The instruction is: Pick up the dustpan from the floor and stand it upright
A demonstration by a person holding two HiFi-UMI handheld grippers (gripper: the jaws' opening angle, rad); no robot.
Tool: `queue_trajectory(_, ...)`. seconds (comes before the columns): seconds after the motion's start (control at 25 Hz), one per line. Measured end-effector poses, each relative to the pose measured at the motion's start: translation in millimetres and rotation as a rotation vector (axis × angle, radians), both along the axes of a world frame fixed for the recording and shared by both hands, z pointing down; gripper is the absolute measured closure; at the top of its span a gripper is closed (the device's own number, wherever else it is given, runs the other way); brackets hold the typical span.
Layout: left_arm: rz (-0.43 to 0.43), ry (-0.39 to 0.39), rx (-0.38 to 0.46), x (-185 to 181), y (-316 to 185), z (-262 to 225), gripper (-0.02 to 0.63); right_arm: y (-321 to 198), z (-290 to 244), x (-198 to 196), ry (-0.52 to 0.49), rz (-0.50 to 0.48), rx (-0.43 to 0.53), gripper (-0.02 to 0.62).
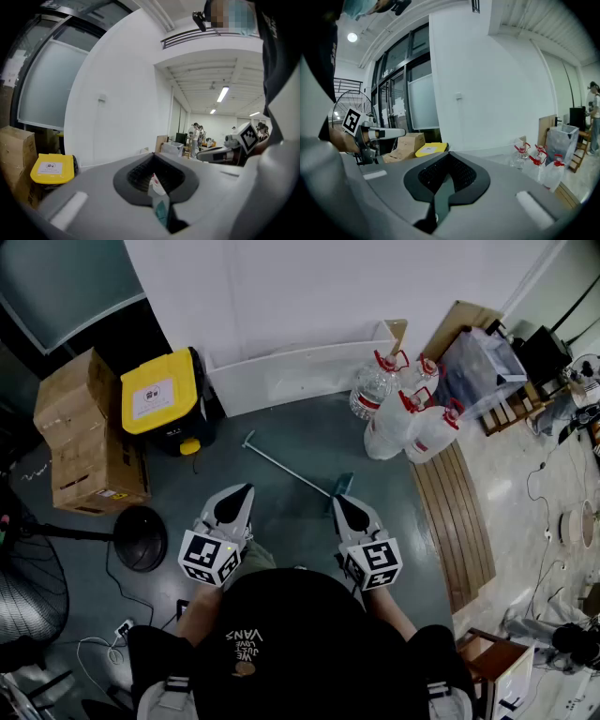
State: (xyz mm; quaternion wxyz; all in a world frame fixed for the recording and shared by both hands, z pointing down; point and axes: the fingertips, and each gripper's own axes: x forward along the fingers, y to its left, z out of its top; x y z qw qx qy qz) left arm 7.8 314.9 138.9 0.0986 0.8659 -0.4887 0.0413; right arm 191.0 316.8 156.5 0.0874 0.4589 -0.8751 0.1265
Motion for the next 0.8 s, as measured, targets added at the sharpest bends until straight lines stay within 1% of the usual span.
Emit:
queue_trajectory(0.12,0.004,0.001,-0.008,-4,-9,4,0.555,-11,0,-4,-0.018,0.0,0.012,0.594)
queue_trajectory(0.24,0.0,0.009,-0.023,-13,-24,12,0.554,-26,3,-13,-0.012,0.004,0.016,0.592)
queue_trajectory(0.4,-0.009,0.022,-0.081,-32,-46,29,0.554,-45,14,-27,0.016,0.016,-0.011,0.589)
queue_trajectory(0.44,-0.01,0.029,-0.095,-38,-53,32,0.554,-51,18,-31,0.022,0.021,-0.02,0.58)
queue_trajectory(0.52,-0.007,0.045,-0.12,-48,-66,39,0.554,-63,24,-39,0.033,0.032,-0.037,0.537)
queue_trajectory(0.68,0.027,0.052,-0.17,-66,-91,52,0.552,-84,35,-55,0.051,0.06,-0.074,0.537)
queue_trajectory(0.76,0.052,0.065,-0.191,-73,-106,58,0.55,-96,40,-63,0.054,0.08,-0.087,0.512)
queue_trajectory(0.8,0.063,0.069,-0.2,-78,-114,60,0.549,-102,43,-67,0.054,0.092,-0.092,0.511)
